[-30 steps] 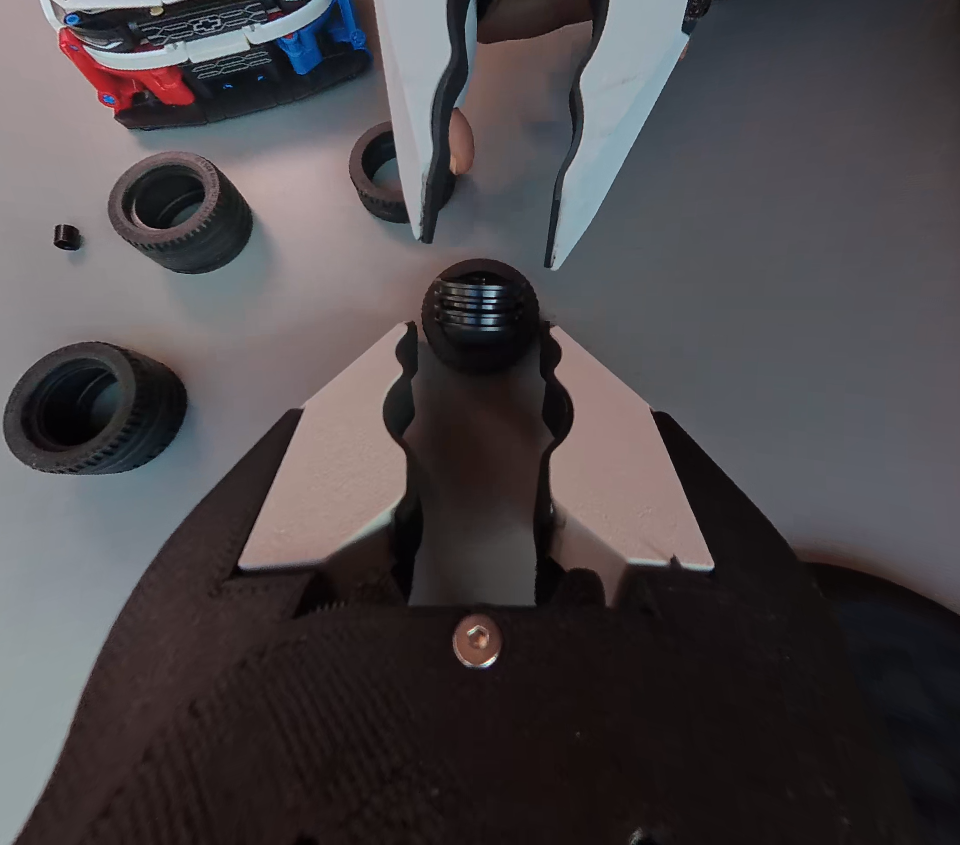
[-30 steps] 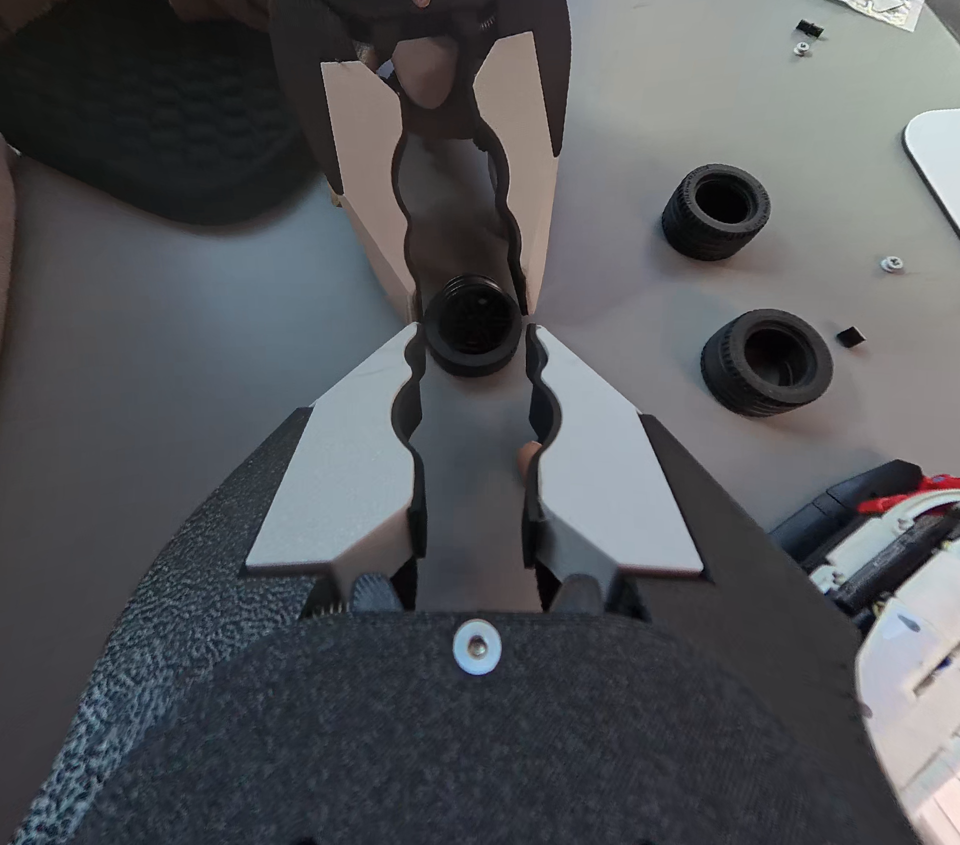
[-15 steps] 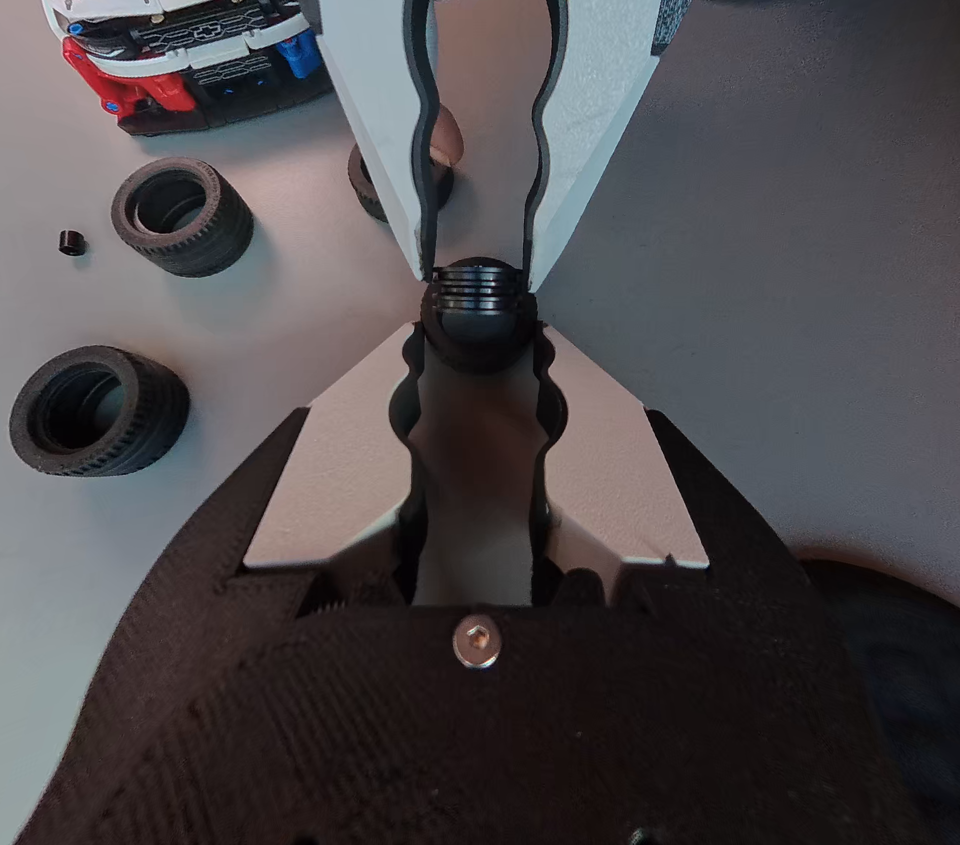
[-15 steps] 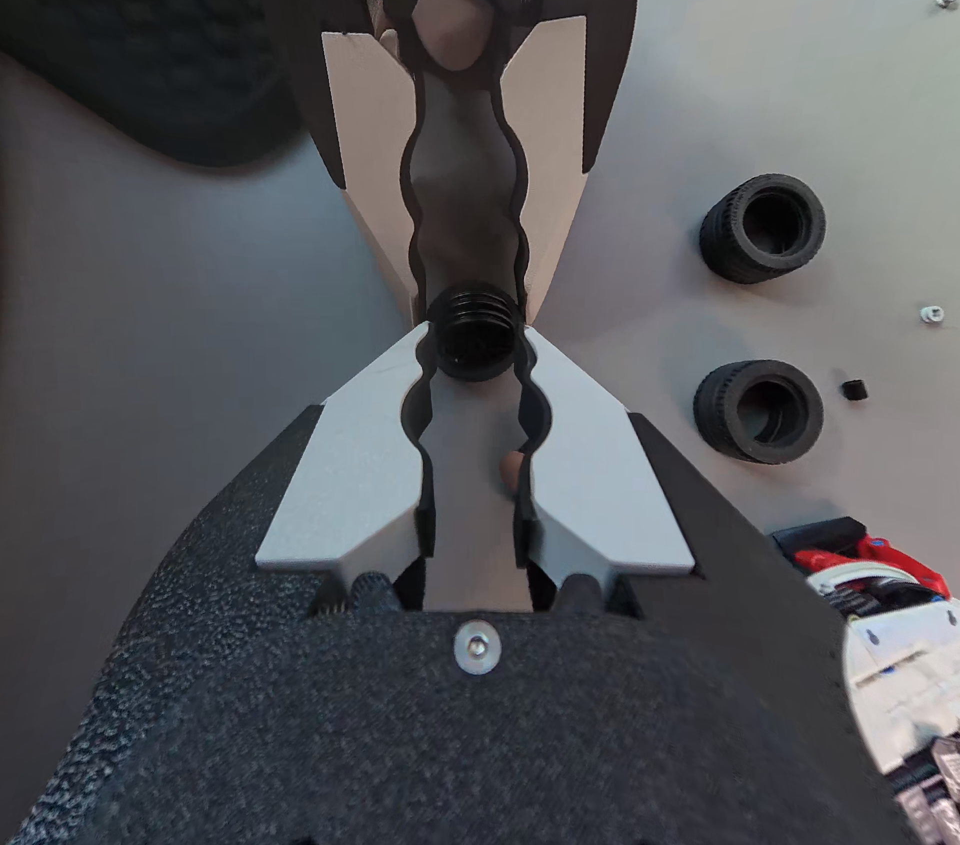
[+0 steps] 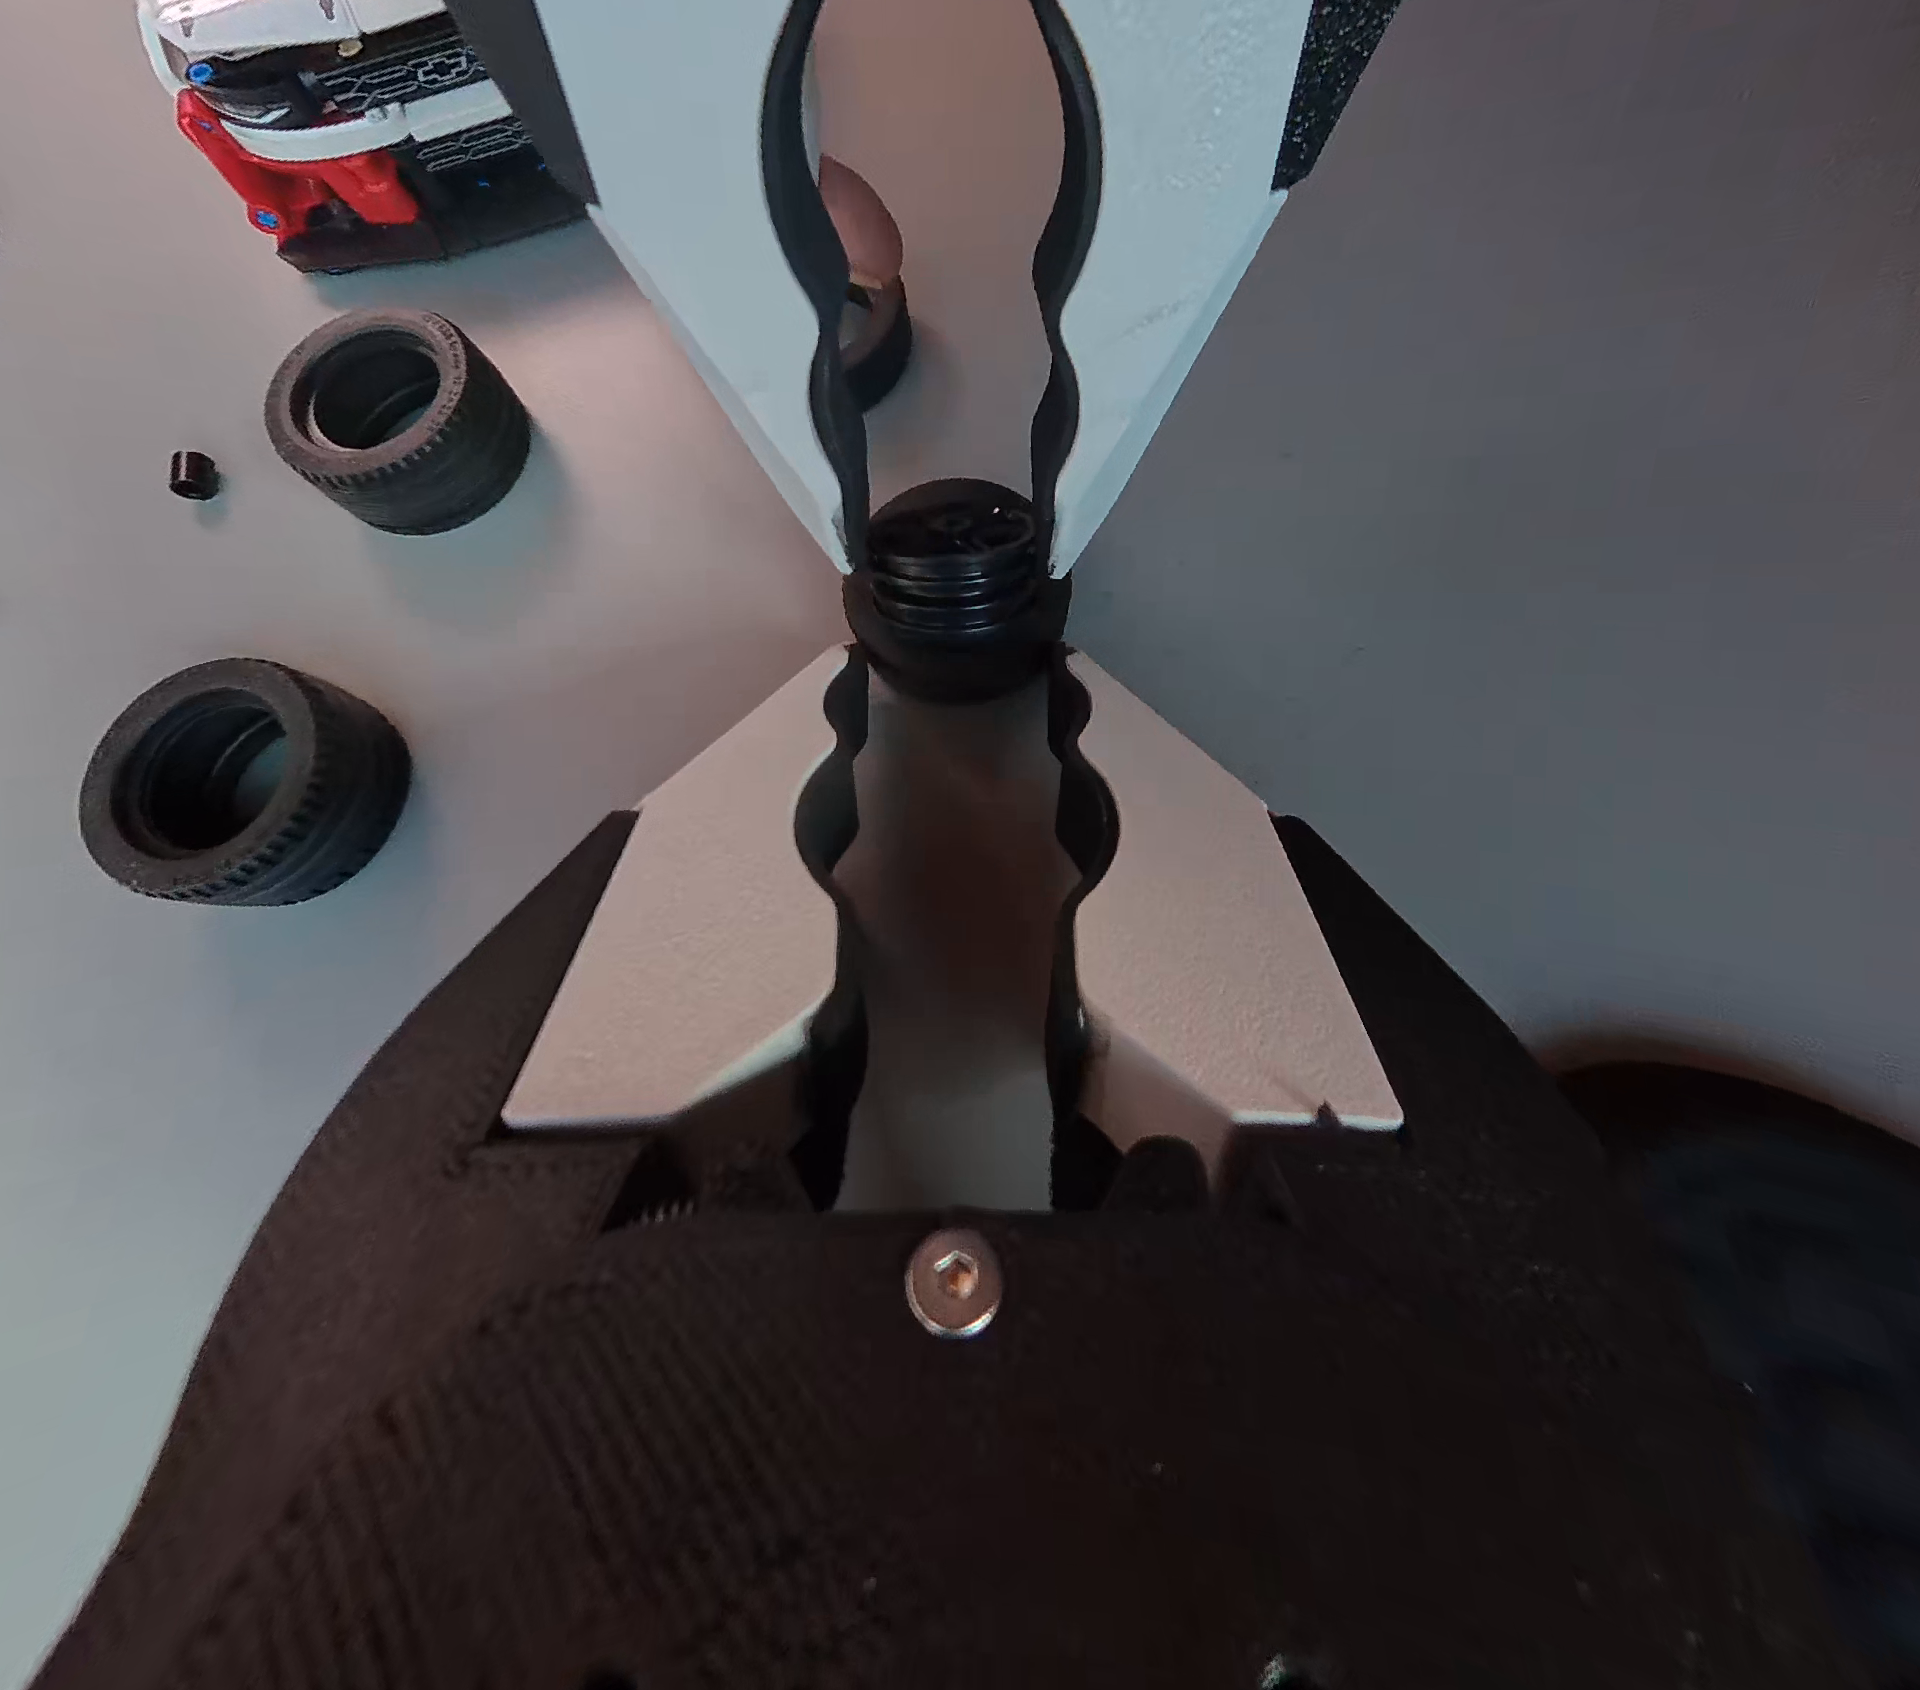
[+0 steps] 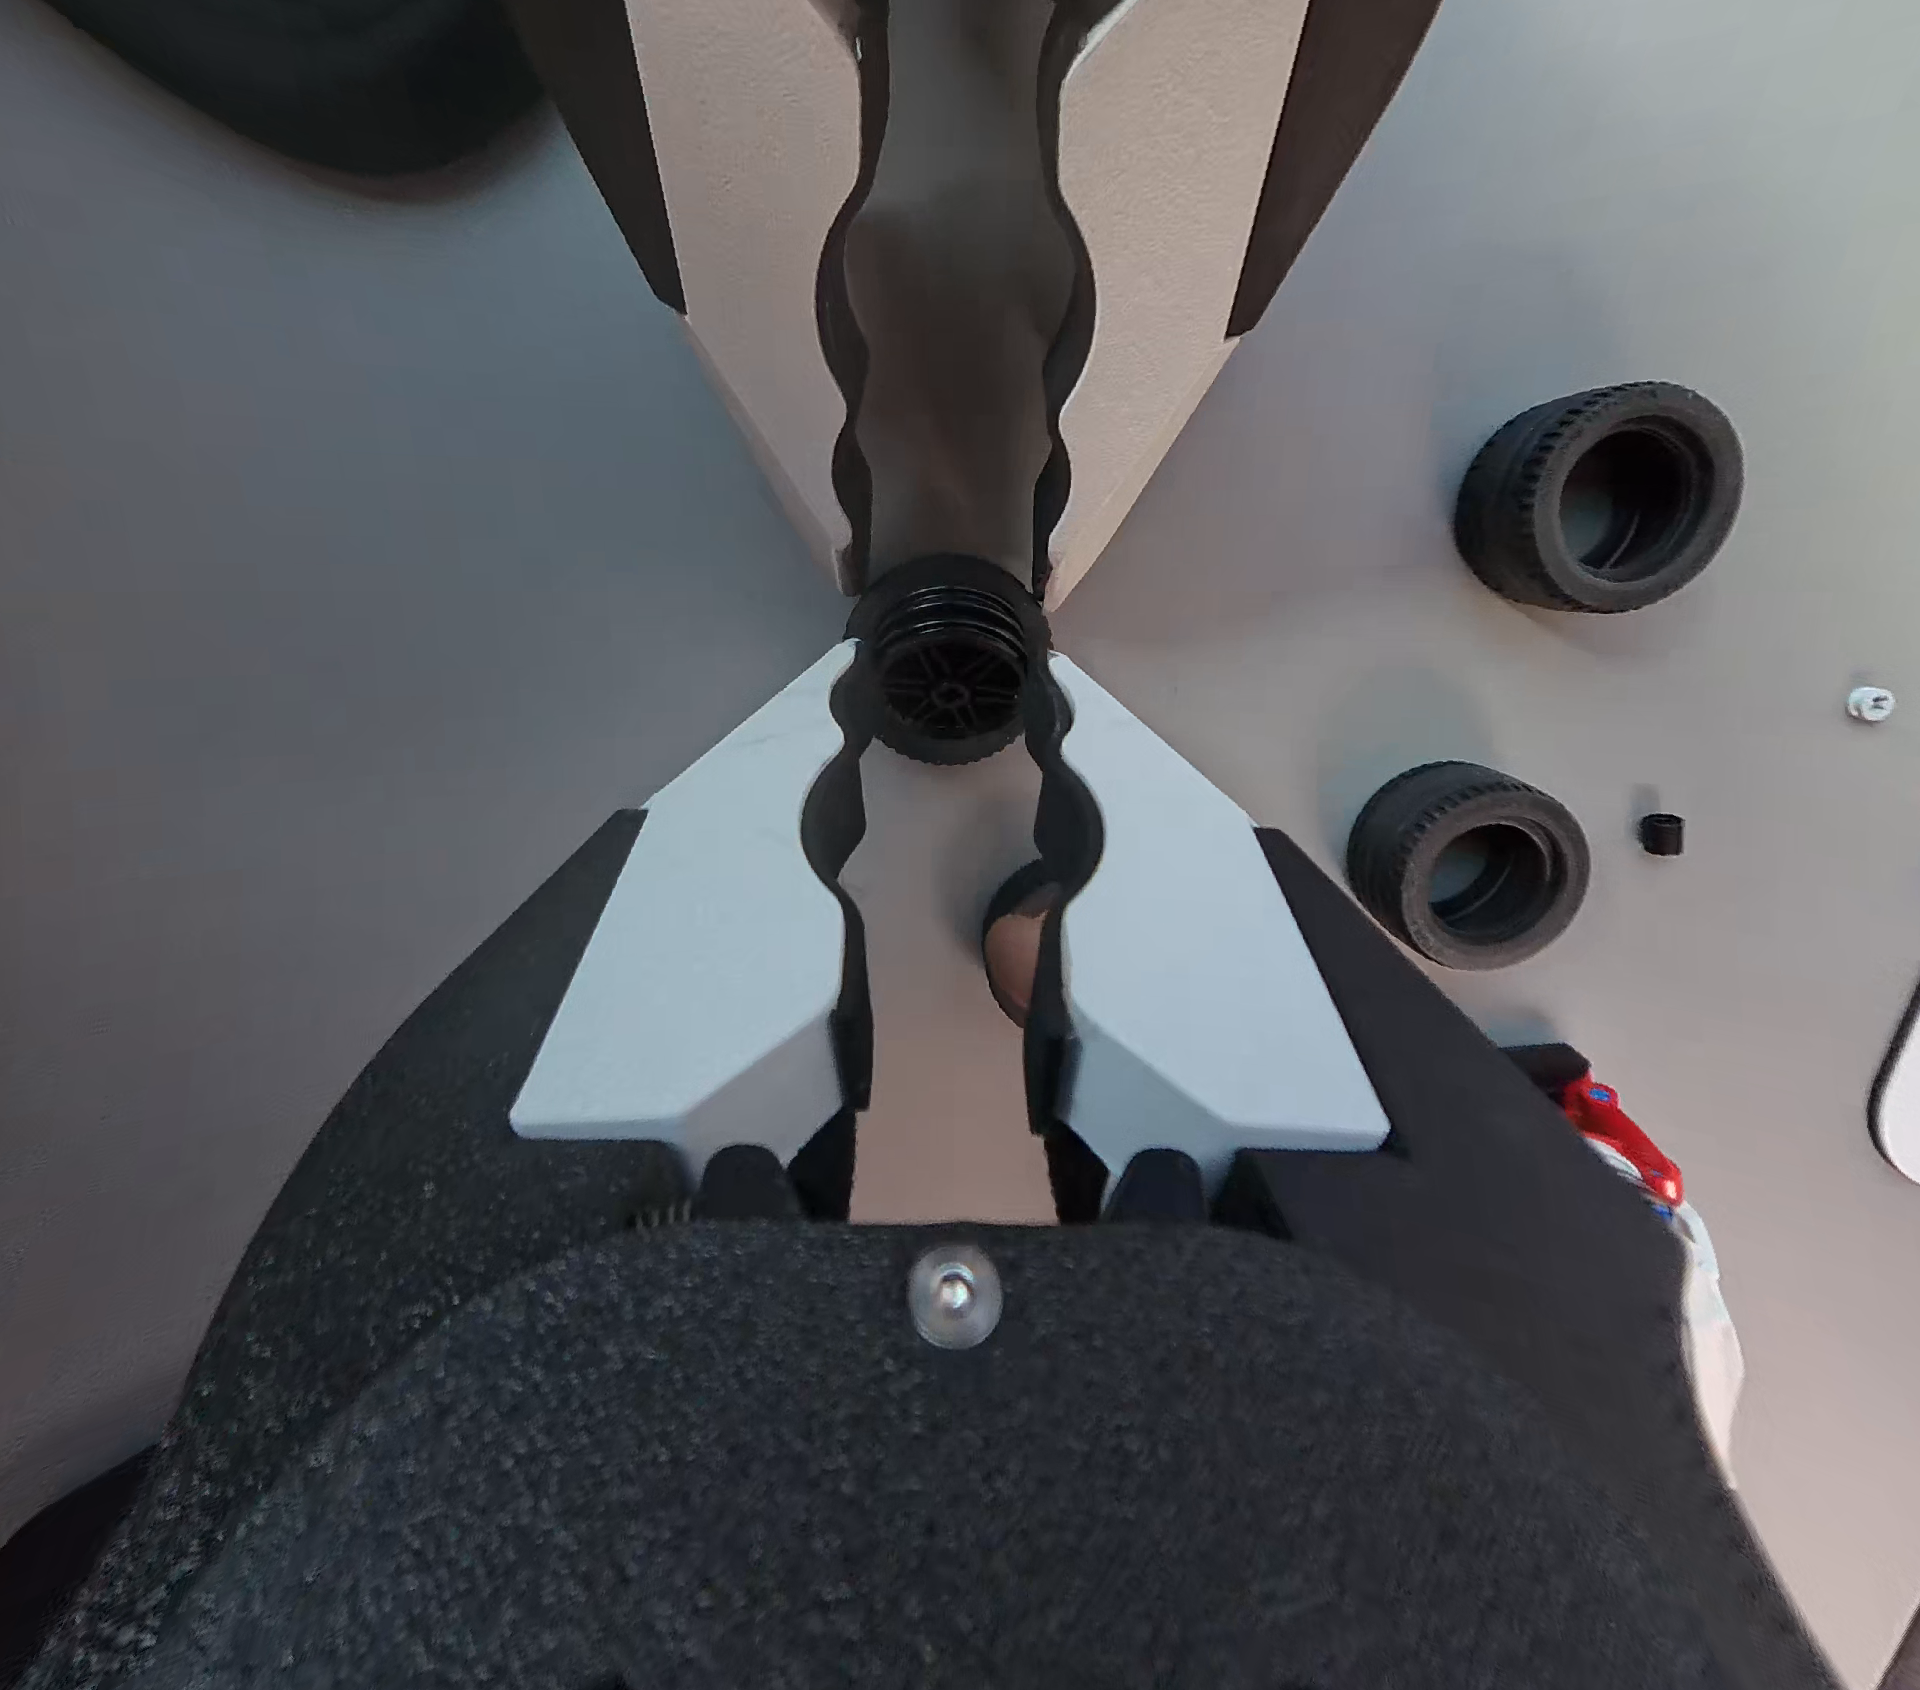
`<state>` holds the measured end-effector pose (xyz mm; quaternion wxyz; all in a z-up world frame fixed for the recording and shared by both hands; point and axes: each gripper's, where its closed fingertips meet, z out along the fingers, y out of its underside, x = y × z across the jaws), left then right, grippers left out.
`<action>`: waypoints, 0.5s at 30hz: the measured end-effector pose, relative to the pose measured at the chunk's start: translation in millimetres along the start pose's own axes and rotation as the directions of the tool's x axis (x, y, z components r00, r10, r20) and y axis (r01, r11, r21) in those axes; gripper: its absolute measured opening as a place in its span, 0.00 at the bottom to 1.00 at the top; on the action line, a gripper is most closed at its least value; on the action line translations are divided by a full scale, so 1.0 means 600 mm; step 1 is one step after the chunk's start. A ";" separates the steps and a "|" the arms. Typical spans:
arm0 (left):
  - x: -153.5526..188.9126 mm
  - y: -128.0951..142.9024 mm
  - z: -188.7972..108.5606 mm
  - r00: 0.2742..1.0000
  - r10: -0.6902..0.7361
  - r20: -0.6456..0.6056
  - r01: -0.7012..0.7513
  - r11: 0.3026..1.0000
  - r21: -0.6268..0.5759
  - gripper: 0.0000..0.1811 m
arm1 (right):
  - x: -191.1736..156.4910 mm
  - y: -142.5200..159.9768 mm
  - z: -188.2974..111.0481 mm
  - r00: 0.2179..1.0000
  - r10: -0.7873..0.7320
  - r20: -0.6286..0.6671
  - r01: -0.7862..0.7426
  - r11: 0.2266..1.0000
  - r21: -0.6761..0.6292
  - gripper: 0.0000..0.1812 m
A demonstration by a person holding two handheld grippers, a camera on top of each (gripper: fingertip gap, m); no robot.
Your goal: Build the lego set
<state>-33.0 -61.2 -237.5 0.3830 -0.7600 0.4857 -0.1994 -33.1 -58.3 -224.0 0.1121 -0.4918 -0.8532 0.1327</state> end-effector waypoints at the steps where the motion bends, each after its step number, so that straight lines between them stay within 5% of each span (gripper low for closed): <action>1: 0.000 -0.002 -0.003 1.000 0.004 -0.002 -0.004 1.000 0.013 0.18 | 0.000 0.000 0.000 1.000 0.000 0.010 0.000 1.000 -0.008 0.15; 5: 0.005 -0.016 -0.018 0.999 0.003 -0.036 0.000 0.996 0.093 0.13 | -0.001 0.001 0.002 0.999 -0.009 0.047 0.011 0.999 -0.035 0.15; 15: 0.004 -0.008 -0.017 0.999 0.042 -0.014 -0.041 0.997 0.067 0.09 | -0.001 0.001 0.008 0.994 0.035 0.101 -0.024 0.994 -0.110 0.15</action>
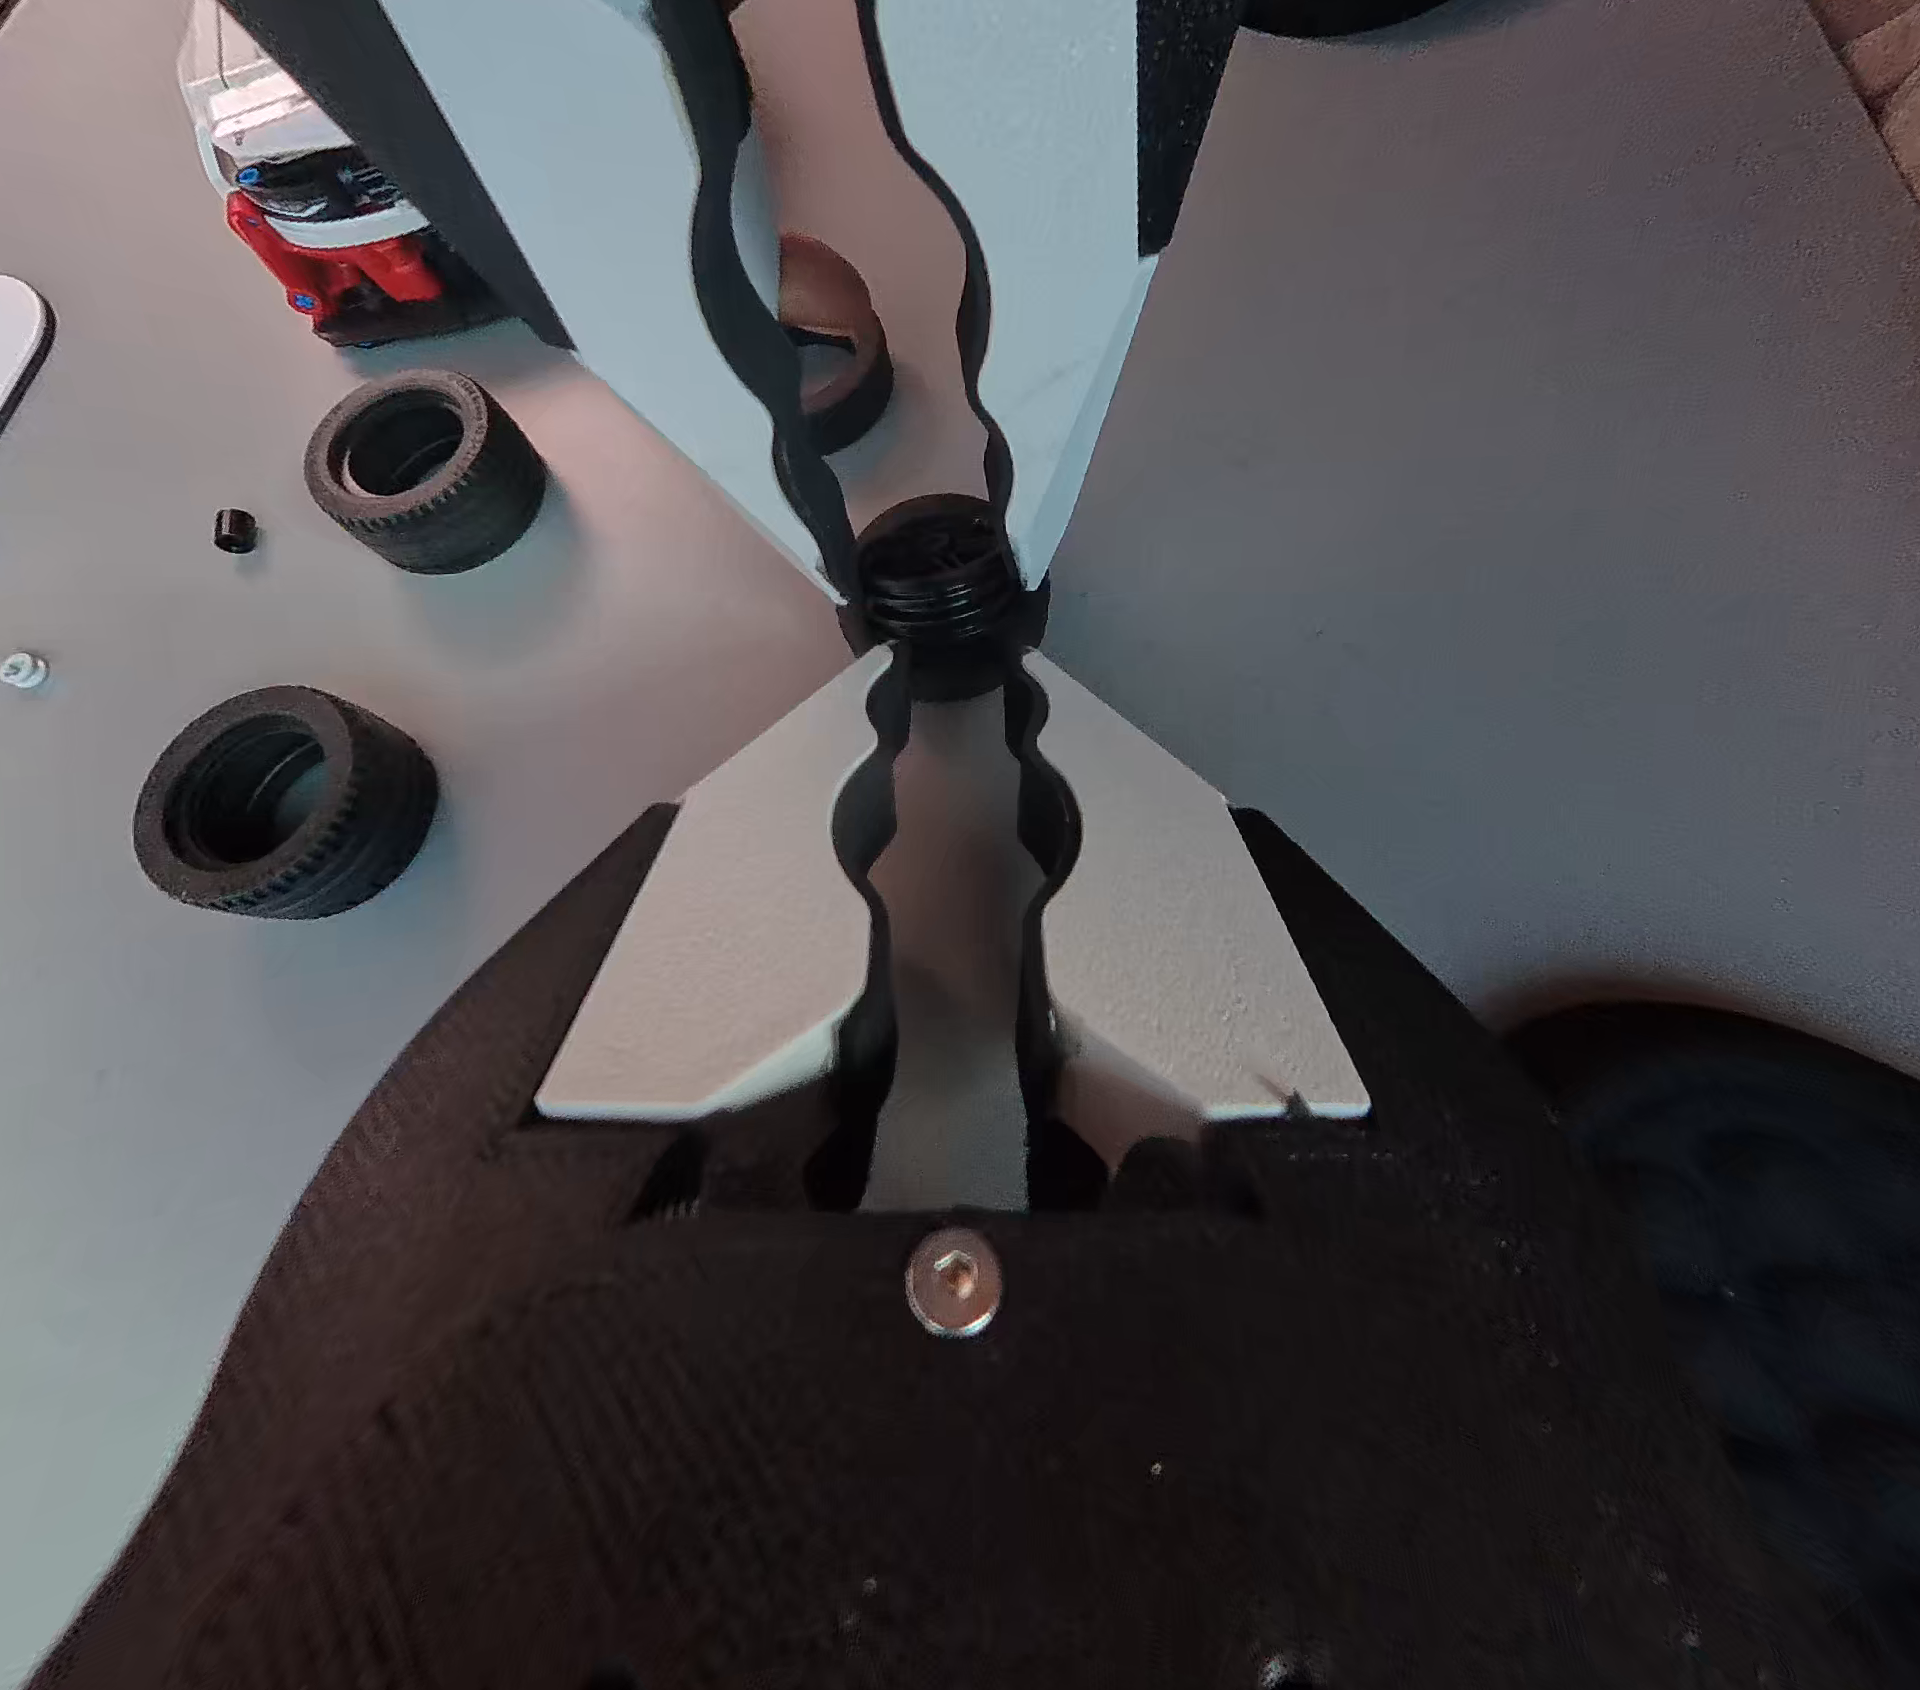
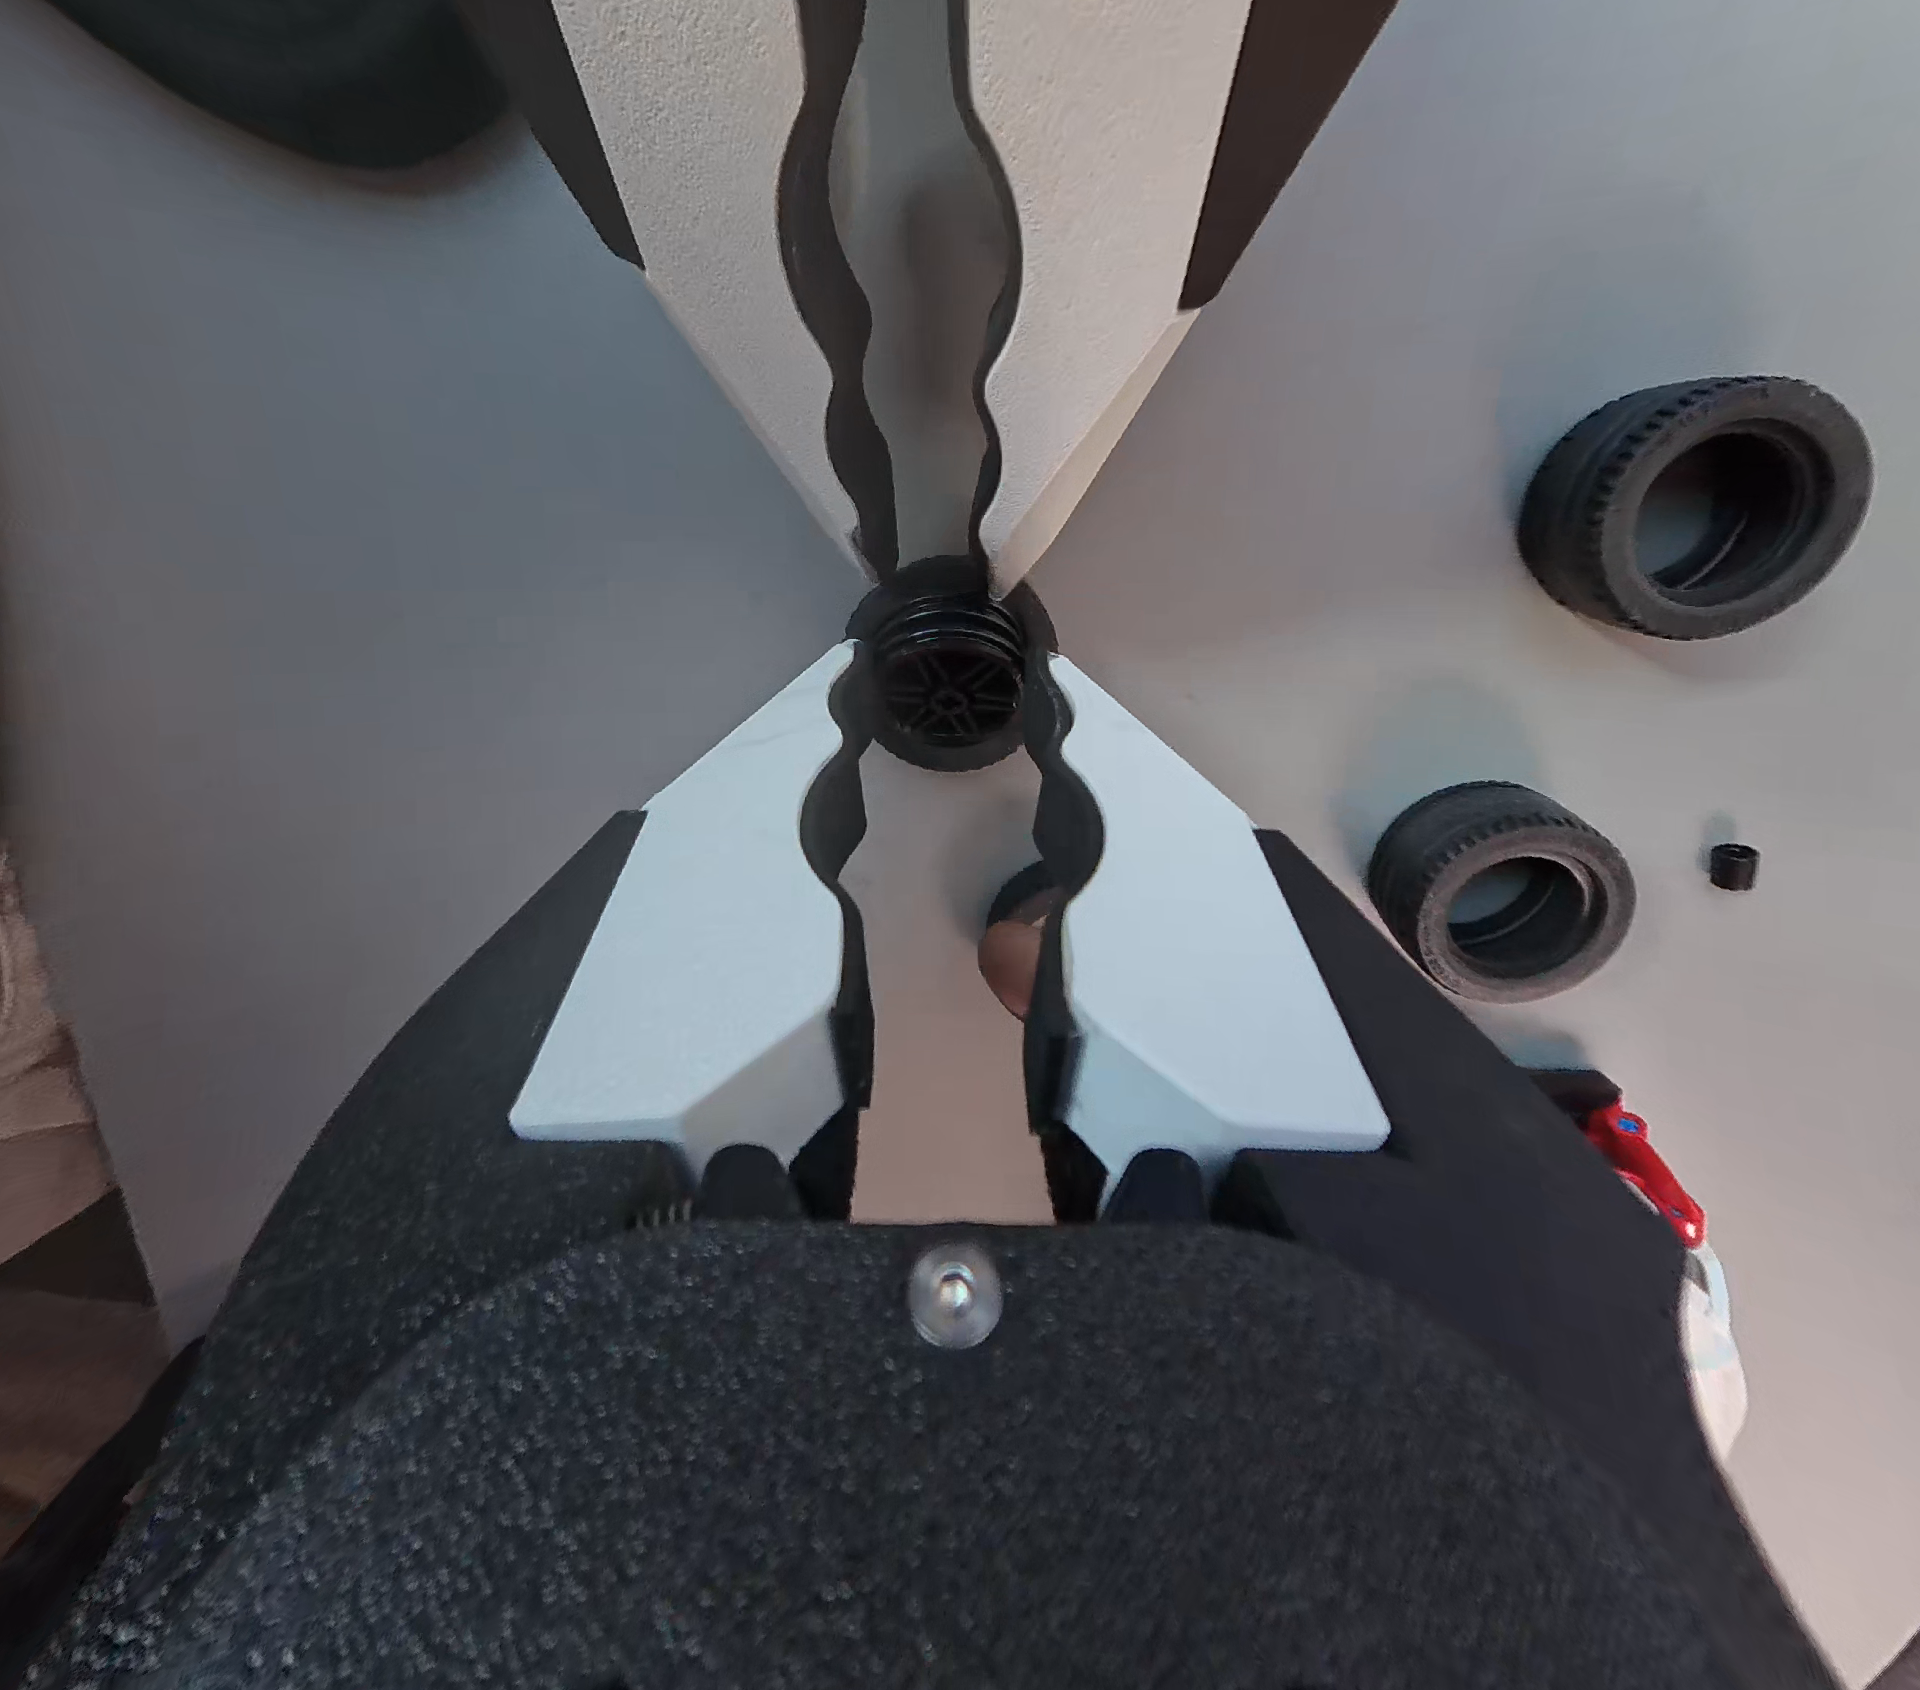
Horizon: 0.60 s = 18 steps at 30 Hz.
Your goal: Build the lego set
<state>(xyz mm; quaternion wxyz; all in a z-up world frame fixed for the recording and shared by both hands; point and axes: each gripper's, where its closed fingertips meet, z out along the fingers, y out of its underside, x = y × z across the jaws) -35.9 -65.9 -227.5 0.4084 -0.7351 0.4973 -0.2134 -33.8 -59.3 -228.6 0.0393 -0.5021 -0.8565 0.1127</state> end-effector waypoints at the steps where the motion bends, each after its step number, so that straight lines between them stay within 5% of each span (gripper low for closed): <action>1: -0.002 -0.004 -0.003 1.000 -0.002 0.006 0.002 1.000 0.016 0.07 | 0.000 0.000 0.000 1.000 0.002 0.006 -0.002 1.000 -0.012 0.15; 8: -0.003 -0.010 0.002 0.999 -0.018 0.036 0.018 1.000 0.010 0.07 | -0.001 -0.002 0.003 1.000 0.015 0.024 -0.016 0.999 0.035 0.15; 18: -0.006 0.000 0.001 0.998 -0.040 0.042 0.041 0.999 -0.024 0.00 | 0.003 -0.001 -0.019 0.995 0.087 -0.052 -0.063 0.934 0.351 0.21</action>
